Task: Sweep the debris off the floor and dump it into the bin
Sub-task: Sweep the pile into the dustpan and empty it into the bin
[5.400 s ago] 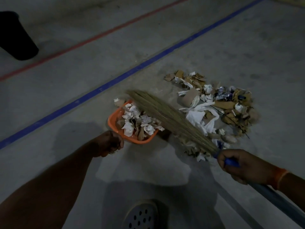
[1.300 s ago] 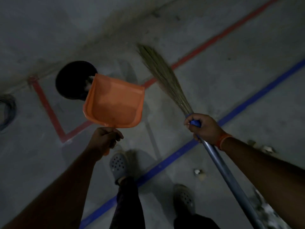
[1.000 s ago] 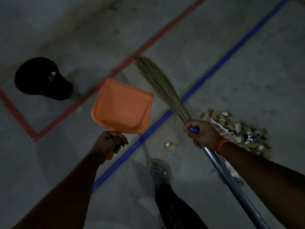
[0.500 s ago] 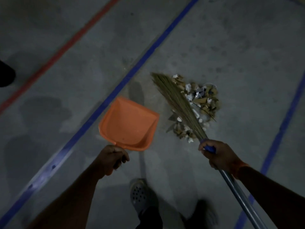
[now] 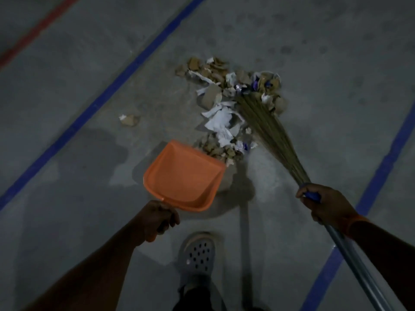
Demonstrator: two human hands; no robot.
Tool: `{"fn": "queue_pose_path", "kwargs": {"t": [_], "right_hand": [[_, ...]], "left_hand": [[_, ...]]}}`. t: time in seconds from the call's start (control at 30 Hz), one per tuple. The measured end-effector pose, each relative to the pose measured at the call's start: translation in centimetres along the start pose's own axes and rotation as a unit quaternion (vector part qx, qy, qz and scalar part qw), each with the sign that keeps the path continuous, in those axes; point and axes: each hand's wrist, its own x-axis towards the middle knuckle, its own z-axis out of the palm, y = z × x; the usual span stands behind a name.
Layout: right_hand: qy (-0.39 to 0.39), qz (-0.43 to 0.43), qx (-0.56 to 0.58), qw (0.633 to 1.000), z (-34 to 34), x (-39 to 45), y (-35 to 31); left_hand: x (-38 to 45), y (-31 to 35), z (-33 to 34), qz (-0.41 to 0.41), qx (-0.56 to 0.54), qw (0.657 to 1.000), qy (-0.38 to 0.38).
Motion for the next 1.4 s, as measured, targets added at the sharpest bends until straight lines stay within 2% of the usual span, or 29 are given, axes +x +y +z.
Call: {"fn": "queue_pose_path", "kwargs": {"t": [0.17,0.3,0.5,0.67,0.87,1.0,1.23,1.4], "right_hand": [[-0.019,-0.036,-0.048,0.998,-0.3,7.7,4.3],[-0.019,-0.094,-0.089,0.991,1.3,11.5,6.5],[-0.034,-0.156,-0.151,0.975,2.2,13.1,8.0],[-0.084,-0.213,-0.246,0.942,2.4,11.6,8.5],[-0.107,-0.229,-0.222,0.942,4.3,8.8,9.6],[-0.128,-0.252,-0.243,0.928,5.6,8.4,10.1],[-0.125,-0.272,-0.232,0.926,6.0,8.3,10.1],[-0.097,-0.286,-0.214,0.929,5.6,7.0,10.8]], "left_hand": [[4.6,-3.4,3.3,-0.01,0.04,0.999,-0.007],[8.8,-4.2,4.0,0.006,0.058,0.998,0.03],[12.7,-2.2,2.5,0.092,0.038,0.995,0.003],[13.9,-1.8,1.7,0.094,0.081,0.992,0.028],[13.5,-2.0,3.2,0.097,0.052,0.993,0.039],[14.8,-3.0,2.7,0.106,0.061,0.991,0.057],[14.9,-3.9,2.6,0.111,0.028,0.992,0.06],[13.7,-3.9,1.1,0.106,0.042,0.989,0.098]]}}
